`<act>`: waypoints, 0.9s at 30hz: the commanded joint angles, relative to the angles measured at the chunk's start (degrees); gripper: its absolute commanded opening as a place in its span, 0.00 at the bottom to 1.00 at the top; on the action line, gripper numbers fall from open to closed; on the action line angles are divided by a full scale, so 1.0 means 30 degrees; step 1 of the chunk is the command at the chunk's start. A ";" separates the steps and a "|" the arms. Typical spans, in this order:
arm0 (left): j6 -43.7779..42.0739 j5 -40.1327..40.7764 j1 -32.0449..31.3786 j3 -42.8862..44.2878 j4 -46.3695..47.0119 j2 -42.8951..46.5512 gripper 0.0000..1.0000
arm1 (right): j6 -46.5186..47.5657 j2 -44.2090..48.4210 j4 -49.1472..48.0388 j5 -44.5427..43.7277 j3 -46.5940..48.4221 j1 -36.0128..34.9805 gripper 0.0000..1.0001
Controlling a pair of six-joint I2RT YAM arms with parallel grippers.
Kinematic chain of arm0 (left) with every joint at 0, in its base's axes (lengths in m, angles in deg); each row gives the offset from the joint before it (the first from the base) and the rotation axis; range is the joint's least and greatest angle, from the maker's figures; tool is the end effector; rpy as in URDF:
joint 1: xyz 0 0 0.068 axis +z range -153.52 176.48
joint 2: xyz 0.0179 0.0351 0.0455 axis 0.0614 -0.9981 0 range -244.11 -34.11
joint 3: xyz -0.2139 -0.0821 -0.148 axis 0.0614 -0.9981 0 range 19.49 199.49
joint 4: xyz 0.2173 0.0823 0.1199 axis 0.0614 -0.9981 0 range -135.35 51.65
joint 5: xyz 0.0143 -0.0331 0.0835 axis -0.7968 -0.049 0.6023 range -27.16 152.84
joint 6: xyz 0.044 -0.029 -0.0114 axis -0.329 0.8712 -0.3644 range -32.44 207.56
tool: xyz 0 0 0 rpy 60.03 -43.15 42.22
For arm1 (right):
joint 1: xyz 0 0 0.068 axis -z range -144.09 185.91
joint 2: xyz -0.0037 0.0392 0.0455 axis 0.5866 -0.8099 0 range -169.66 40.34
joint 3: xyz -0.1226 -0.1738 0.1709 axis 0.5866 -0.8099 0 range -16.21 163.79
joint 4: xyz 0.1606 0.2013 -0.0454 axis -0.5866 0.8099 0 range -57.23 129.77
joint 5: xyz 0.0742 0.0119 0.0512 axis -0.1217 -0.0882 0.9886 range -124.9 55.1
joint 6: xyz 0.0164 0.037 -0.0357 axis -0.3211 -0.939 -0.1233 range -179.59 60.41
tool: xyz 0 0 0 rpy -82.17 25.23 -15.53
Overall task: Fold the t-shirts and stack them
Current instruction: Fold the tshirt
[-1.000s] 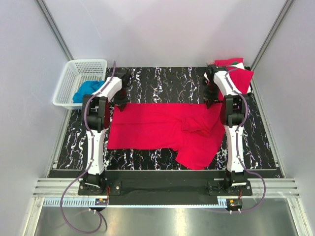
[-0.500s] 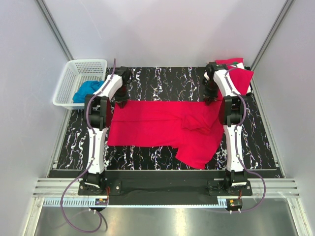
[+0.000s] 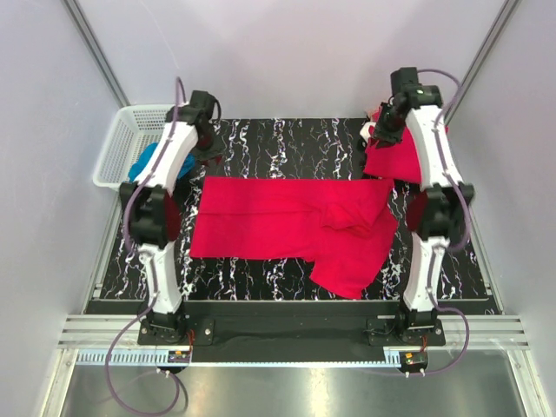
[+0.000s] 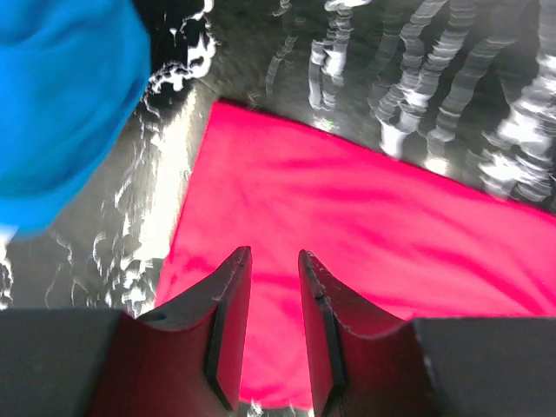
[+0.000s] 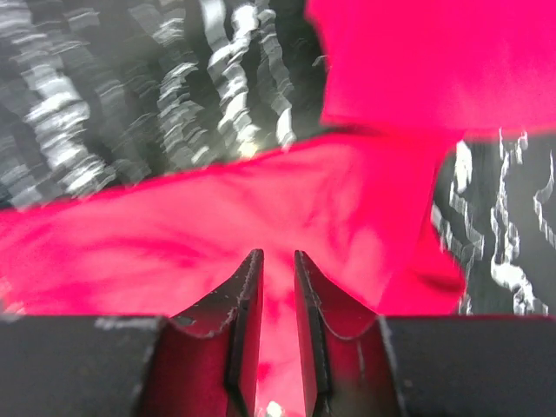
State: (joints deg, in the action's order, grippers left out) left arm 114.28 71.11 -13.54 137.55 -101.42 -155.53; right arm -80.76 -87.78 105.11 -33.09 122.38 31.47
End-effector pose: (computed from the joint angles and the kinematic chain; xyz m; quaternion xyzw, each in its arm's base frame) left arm 0.4435 -0.0731 0.2841 -0.1564 0.9639 0.0027 0.2155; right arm 0.4632 0.0371 0.3281 0.1372 0.9602 0.0688 0.2335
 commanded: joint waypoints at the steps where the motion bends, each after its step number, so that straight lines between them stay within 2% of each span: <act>1: -0.0323 -0.1180 -0.0174 -0.3541 0.0631 0.5046 0.34 | -0.0619 0.7700 -0.0055 0.1829 -0.6723 -0.0187 0.27; 2: -0.0323 -0.0799 -0.0552 -0.6308 0.1038 0.7086 0.34 | -0.0765 0.9174 -0.0813 0.2063 -0.9168 -0.0448 0.27; 3: -0.0236 -0.0476 -0.0672 -0.7844 0.1303 0.8150 0.36 | -0.1462 1.0726 -0.2909 0.2645 -1.1774 -0.0538 0.28; 4: -0.0003 -0.0501 -0.0731 -0.9338 0.1538 0.9263 0.37 | -0.1527 1.3497 -0.3684 0.4536 -1.6237 -0.0568 0.30; 5: 0.0493 -0.0676 -0.0761 -1.2022 0.1830 1.1362 0.38 | -0.1702 1.4714 -0.4127 0.4845 -1.7993 -0.0684 0.30; 7: 0.1110 -0.1027 -0.0906 -1.4815 0.1775 1.3453 0.38 | -0.2347 1.8073 -0.4015 0.5254 -2.1476 -0.0919 0.30; 8: 0.1896 -0.1058 -0.1285 -1.5586 0.1804 1.5436 0.40 | -0.2261 1.9110 -0.3927 0.5490 -2.2309 -0.1036 0.31; 11: 0.3217 -0.1059 -0.1755 -1.7553 0.1717 1.8635 0.41 | -0.2027 2.2337 -0.2553 0.5812 -2.3897 -0.1066 0.32; 14: 0.4040 -0.0707 -0.1845 -1.8989 0.1716 2.0691 0.42 | -0.1063 2.4215 -0.1555 0.5932 -2.4951 -0.1095 0.33; 17: 0.4626 -0.0588 -0.1874 -2.0249 0.1687 2.1928 0.42 | -0.1233 2.5125 -0.1204 0.6311 -2.6474 -0.1095 0.33; 19: 0.5036 -0.1495 -0.1932 -2.0921 0.1657 2.2833 0.43 | -0.1759 2.6293 -0.0939 0.7040 -2.7383 -0.1066 0.33; 23: 0.6120 -0.2023 -0.1962 -2.2358 0.1686 2.5002 0.45 | -0.3722 2.9659 -0.1463 0.7512 -2.9401 -0.1095 0.39; 27: 0.6795 -0.2229 -0.1991 -2.4113 0.1716 2.6382 0.47 | -0.4516 3.0398 -0.1350 0.7314 -3.0636 -0.1095 0.39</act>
State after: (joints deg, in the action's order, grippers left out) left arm 131.09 66.72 -19.27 68.46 -98.29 -79.82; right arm -90.53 1.49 101.66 -12.42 32.96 28.41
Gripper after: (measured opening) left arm 0.465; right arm 0.384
